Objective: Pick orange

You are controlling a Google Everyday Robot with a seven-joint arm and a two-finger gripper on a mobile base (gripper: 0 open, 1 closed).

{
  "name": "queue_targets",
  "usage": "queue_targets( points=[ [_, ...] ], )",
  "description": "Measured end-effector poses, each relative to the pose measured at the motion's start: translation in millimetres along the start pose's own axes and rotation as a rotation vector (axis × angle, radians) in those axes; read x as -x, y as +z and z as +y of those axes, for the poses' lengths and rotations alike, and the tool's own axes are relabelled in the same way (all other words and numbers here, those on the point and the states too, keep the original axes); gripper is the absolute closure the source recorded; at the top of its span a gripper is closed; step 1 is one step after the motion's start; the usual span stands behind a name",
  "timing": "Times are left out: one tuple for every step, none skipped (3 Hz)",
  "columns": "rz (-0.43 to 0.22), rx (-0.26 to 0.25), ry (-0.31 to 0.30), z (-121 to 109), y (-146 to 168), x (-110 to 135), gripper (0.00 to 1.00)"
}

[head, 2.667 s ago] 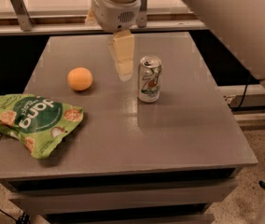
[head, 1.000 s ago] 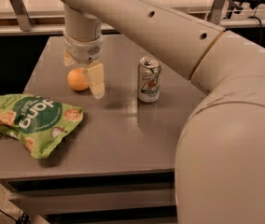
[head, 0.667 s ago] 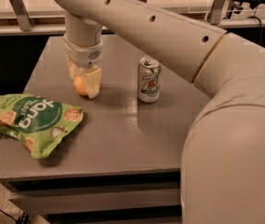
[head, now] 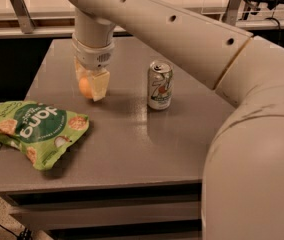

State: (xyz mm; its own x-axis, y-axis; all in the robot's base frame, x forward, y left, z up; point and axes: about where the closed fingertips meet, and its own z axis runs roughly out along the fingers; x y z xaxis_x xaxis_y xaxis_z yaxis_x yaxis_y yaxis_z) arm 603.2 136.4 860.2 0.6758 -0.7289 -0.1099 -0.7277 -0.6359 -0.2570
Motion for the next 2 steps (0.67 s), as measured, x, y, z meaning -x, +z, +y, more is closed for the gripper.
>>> queue_targets(
  points=[
    [-0.027,-0.058,0.034,-5,-28,-8,1.0],
    [-0.077,-0.067,0.061,-10,-52,-15,1.0]
  ],
)
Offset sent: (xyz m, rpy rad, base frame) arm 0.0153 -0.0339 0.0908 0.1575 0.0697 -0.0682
